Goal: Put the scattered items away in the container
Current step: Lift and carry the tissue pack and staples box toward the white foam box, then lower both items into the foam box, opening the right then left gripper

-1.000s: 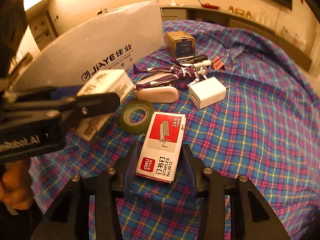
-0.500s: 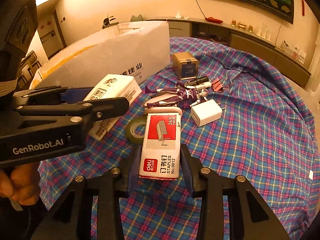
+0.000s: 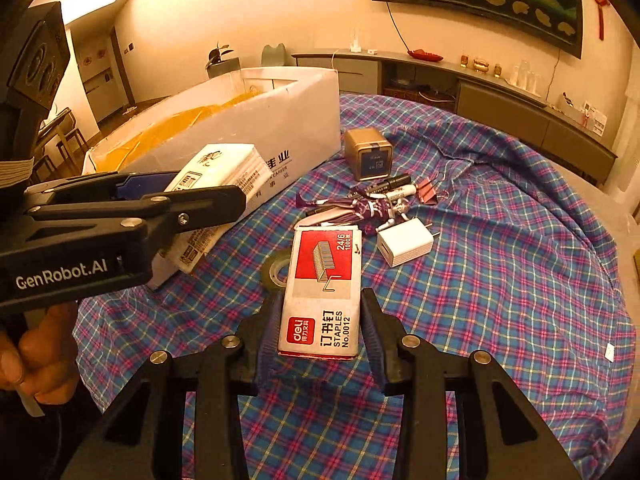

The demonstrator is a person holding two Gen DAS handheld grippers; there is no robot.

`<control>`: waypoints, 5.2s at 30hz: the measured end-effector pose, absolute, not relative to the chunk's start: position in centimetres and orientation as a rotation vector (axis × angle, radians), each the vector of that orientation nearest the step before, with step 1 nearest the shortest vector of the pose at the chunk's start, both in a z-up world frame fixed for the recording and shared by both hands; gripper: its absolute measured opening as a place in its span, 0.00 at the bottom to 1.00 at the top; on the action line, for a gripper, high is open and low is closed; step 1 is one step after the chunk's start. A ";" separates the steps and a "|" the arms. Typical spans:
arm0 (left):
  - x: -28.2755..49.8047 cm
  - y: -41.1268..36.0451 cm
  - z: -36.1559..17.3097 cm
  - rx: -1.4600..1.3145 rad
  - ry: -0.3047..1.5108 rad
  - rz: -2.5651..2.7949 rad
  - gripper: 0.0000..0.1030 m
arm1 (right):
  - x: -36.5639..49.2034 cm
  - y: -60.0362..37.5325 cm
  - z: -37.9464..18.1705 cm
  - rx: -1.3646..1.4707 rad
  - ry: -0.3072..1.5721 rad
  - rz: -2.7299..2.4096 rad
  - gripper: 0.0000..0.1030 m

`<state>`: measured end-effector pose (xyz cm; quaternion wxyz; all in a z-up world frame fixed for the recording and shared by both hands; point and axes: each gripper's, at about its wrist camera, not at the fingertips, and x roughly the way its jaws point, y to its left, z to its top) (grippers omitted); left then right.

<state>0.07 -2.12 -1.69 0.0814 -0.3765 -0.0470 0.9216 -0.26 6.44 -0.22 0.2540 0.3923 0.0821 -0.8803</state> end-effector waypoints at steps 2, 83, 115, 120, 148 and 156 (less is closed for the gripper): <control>0.3 -2.3 -1.4 -1.113 -0.144 2.758 0.52 | -0.1 6.5 0.1 1.056 0.222 -2.396 0.39; -6.4 -22.1 4.1 -0.992 -0.780 2.893 0.52 | -9.5 -10.1 11.5 1.012 0.356 -2.206 0.39; -17.0 -23.8 -3.2 -1.373 -1.068 2.800 0.52 | -19.1 -14.3 4.8 1.212 0.705 -2.040 0.39; -18.2 -23.7 -5.2 -1.464 -1.122 2.758 0.52 | -19.8 -14.9 4.0 1.207 0.812 -1.997 0.39; -18.8 -24.3 -6.8 -1.548 -1.241 2.677 0.56 | -19.0 -13.5 2.6 1.255 0.967 -1.948 0.41; -18.5 -24.6 -5.9 -1.515 -1.246 2.667 0.57 | -18.0 -12.7 4.4 1.237 0.918 -1.976 0.41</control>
